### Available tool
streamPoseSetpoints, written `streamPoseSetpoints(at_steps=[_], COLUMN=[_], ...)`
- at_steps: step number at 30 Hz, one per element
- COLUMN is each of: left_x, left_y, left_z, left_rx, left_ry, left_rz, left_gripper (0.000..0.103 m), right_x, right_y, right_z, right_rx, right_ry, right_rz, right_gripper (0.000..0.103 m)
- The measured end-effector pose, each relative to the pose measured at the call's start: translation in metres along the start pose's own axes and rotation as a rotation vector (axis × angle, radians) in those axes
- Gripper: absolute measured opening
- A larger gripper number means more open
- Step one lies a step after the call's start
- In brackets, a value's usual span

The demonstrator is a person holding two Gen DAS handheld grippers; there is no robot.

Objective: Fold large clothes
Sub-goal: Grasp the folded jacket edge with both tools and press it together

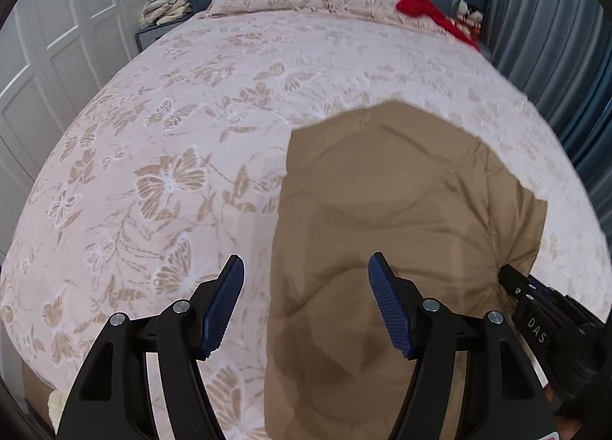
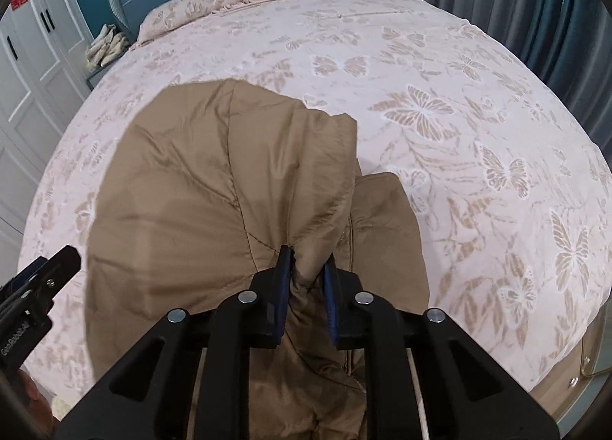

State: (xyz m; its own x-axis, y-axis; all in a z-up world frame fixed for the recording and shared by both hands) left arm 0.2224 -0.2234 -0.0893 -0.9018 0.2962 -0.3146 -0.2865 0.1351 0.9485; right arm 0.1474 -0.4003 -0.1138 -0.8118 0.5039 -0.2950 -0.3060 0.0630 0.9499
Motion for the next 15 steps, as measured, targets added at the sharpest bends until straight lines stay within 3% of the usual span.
streamPoseSetpoints(at_steps=[9, 15], left_x=[0.002, 0.002], left_y=[-0.035, -0.059], left_z=[-0.015, -0.022], left_rx=[-0.035, -0.050], left_ry=[-0.010, -0.007], left_rz=[-0.004, -0.024], left_gripper=[0.071, 0.083], right_x=[-0.002, -0.003], right_y=[-0.039, -0.063], right_z=[-0.002, -0.011], right_rx=[0.094, 0.099], right_ry=[0.055, 0.054], right_rz=[-0.012, -0.019], right_gripper=[0.019, 0.019])
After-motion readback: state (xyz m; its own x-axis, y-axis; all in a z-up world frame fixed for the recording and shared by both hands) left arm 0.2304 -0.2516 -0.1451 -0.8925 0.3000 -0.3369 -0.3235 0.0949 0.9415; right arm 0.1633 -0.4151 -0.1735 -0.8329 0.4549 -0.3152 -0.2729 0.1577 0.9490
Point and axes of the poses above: each gripper's, at about its wrist camera, not at the fingertips, and y roughly against the way its jaws point, z to its left, x to its underside, the point moved 6 cm from there along -y, roughly the way its jaws point, and after that the axes turned 14 degrees about z, right-handed, at the moved point
